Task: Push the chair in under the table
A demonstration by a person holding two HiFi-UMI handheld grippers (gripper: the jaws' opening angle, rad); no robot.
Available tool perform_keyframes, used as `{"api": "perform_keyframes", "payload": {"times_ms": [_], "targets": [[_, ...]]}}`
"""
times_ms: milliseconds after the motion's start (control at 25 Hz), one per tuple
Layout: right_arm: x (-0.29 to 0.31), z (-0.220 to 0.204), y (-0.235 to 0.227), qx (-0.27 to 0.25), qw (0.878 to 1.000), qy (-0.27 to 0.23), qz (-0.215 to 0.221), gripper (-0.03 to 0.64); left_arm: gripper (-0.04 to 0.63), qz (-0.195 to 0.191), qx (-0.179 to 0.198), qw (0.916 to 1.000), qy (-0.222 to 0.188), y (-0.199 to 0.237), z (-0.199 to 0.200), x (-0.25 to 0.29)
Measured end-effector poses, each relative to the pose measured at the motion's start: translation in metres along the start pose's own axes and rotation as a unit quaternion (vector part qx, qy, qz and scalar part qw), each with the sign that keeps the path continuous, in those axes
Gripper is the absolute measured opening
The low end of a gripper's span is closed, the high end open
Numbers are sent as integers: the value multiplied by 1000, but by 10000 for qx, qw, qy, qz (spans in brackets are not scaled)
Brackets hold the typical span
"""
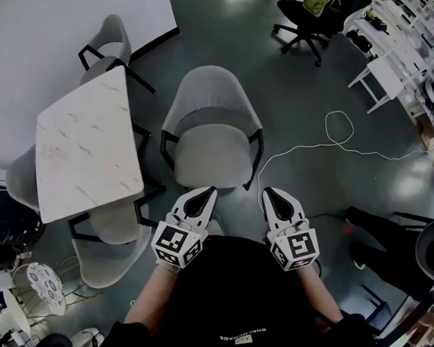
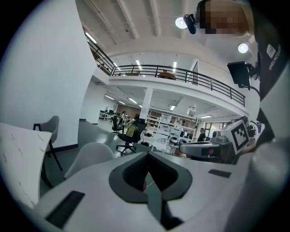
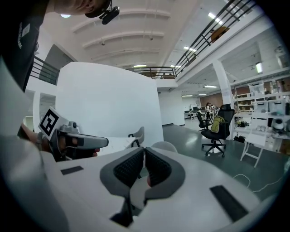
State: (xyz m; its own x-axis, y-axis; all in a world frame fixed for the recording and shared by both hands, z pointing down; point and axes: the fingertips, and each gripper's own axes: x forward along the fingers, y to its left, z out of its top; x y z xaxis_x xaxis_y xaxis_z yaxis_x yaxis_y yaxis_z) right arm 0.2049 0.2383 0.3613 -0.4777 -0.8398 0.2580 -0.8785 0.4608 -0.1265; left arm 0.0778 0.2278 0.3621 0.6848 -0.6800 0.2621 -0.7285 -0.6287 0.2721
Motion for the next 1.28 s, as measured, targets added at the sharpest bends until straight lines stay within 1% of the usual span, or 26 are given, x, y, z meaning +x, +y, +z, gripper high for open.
{"api": "perform_keyframes", "payload": {"times_ms": [200,400,480,520,640,760,920,1040,1120,1200,1280], "targets": [[54,13,-6,202,9997,117,-47,21,3,-122,-22,9999,111,50,22,21],[113,28,-4,279,9995,149,-74,21,3,-166,-93,9997,165,106,39,33],[137,31,-4,281,9994,171,-107,21,4,-71,-136,9997,167,132,41,35],[149,32,-4,305,9993,187,-119,21,3,35,-183,9997,166,146,41,34],[184,34,-1,450,9987,243,-88,21,3,343,-423,9984,173,189,41,27],[214,37,2,466,9984,309,-72,21,3,408,-553,9975,174,219,44,22],[243,33,9,253,9981,567,37,23,3,543,-611,9964,227,246,43,16],[254,36,9,165,9973,698,135,25,4,635,-667,9956,185,255,48,16],[260,39,4,-7,9970,759,139,26,5,665,-719,9951,129,259,51,20],[268,40,1,-232,9960,846,194,36,5,715,-769,9944,114,264,52,23],[276,40,-3,-379,9943,947,310,66,5,742,-774,9941,141,265,53,26]]}}
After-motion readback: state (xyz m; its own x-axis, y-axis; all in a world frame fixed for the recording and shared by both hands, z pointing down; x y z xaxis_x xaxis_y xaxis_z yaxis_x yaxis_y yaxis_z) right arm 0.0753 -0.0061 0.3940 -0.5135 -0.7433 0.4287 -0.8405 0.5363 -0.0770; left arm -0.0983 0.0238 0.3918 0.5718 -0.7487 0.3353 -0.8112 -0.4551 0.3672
